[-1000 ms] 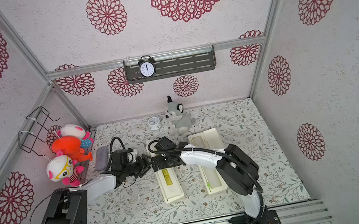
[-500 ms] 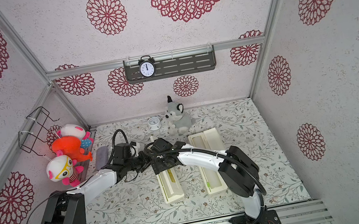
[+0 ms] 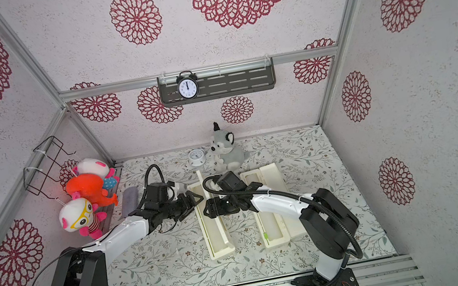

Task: Put plastic wrap rolls into dispensers
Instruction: Open the lid of the plastic wrap cutting box.

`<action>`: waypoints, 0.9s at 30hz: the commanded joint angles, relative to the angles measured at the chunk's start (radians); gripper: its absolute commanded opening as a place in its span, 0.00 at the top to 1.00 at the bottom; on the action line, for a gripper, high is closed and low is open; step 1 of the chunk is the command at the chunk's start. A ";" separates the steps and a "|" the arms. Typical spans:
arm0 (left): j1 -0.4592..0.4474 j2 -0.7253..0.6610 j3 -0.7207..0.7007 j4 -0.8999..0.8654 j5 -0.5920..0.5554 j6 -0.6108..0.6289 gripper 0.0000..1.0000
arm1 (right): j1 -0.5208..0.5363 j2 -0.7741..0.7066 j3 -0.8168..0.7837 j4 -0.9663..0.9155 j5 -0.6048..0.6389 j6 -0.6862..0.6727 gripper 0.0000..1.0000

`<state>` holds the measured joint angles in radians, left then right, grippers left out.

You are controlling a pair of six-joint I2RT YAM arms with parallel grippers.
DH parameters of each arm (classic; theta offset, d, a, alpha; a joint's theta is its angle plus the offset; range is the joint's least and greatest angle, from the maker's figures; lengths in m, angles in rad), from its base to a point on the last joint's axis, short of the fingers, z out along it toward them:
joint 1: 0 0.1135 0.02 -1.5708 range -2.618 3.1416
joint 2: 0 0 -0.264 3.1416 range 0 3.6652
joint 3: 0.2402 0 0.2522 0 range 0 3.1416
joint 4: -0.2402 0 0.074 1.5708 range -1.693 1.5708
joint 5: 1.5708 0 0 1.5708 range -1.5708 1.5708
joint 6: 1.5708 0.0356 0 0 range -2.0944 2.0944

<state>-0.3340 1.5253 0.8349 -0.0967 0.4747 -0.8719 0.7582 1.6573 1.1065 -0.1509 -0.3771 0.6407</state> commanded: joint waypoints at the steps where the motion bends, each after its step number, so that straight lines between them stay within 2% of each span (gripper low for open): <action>1: -0.003 -0.024 -0.016 -0.015 -0.022 0.001 0.20 | -0.044 -0.075 -0.056 0.155 -0.130 0.072 0.20; 5: -0.003 -0.026 -0.031 -0.015 -0.032 -0.003 0.21 | -0.086 -0.123 -0.094 0.118 -0.111 0.041 0.18; 9: -0.001 -0.029 -0.041 -0.015 -0.040 -0.007 0.21 | -0.106 -0.166 -0.077 -0.037 0.011 -0.050 0.12; 17: 0.032 -0.079 -0.030 -0.054 -0.064 0.016 0.21 | -0.135 -0.251 -0.036 -0.270 0.383 -0.181 0.09; 21: 0.081 -0.123 -0.007 -0.106 -0.087 0.077 0.21 | -0.193 -0.328 -0.056 -0.283 0.500 -0.257 0.05; 24: 0.127 -0.166 0.029 -0.175 -0.178 0.174 0.19 | -0.276 -0.395 -0.099 -0.239 0.552 -0.327 0.02; 27: 0.173 -0.211 0.061 -0.212 -0.305 0.275 0.06 | -0.358 -0.476 -0.186 -0.103 0.640 -0.407 0.02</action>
<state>-0.1921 1.3651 0.8551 -0.2596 0.3122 -0.7246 0.4500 1.2484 0.9699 -0.3382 0.1249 0.3443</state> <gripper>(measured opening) 0.923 0.983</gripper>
